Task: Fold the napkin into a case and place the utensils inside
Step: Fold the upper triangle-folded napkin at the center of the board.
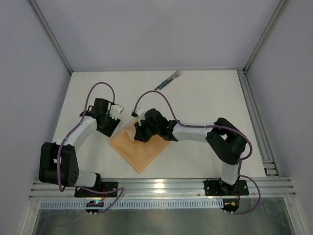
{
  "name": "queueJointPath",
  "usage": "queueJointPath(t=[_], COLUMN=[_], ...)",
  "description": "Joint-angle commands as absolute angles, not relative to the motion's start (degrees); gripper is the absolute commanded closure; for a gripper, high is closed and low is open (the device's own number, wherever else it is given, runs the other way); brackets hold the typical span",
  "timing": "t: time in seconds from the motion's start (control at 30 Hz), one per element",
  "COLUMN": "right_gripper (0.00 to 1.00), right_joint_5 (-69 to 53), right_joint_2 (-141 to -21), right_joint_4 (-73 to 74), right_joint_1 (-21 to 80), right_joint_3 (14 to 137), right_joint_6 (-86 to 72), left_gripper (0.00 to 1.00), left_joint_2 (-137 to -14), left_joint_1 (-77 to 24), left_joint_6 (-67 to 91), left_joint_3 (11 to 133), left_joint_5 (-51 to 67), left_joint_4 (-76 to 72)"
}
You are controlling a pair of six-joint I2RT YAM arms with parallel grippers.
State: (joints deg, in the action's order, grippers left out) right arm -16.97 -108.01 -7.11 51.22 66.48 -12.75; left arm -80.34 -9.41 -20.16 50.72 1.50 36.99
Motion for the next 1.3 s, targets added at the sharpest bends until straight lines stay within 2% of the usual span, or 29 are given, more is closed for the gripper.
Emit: queueJointPath(t=[0.0,0.47,1.27], right_gripper=[0.96,0.96,0.96], right_joint_5=[-20.8,-23.5,-24.9], right_joint_2=[-101.9,-99.9,-98.7], right_joint_4=[-11.2,-11.5,-13.5], right_joint_1=[56.1,61.7,66.4], right_joint_3=[61.7,54.1,48.8], right_joint_6=[-8.4,-8.1,-9.8], left_gripper=[0.49,0.5,0.51], left_joint_2=[-78.5,-78.7,-81.9], left_joint_1=[-8.6,-8.3,-8.3], left_joint_6=[-20.9,-21.8,-22.4], left_joint_3=[50.1,49.1,46.2], left_joint_5=[1.1,6.6,3.5], left_joint_4=[35.8,37.6,34.3])
